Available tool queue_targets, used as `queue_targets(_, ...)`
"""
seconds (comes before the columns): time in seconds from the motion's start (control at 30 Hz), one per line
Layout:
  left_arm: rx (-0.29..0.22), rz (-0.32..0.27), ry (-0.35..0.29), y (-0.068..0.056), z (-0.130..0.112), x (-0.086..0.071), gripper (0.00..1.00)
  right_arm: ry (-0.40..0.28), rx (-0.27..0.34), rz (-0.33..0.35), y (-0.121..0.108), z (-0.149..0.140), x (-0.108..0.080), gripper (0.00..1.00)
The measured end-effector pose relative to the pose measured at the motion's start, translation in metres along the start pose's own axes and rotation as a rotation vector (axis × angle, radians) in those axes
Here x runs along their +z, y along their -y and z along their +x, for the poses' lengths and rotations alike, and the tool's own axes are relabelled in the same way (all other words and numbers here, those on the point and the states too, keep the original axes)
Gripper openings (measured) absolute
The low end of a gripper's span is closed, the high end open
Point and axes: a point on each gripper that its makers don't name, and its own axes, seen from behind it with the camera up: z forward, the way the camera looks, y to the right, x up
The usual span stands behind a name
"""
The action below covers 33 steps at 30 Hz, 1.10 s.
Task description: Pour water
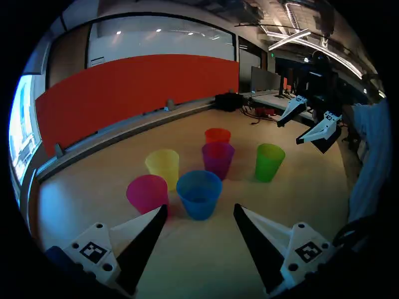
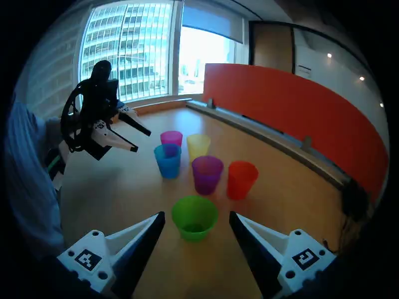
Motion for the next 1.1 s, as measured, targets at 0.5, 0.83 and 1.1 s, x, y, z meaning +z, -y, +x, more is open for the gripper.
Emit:
queue_targets(0.5,0.009,-0.014,0.044,0.002,-0.014,0.030,0.99,0.039,-0.011,0.015,0.004,-0.018,0.015,1.00)
queue_targets(0.83,0.009,-0.029,0.049,0.003,-0.013,0.050,0.99,0.050,0.001,0.016,0.001,-0.024,0.018,1.00)
queue_targets(1.1,0.014,-0.041,0.045,0.001,-0.009,0.066,0.99,0.059,0.003,0.017,-0.001,-0.027,0.022,1.00)
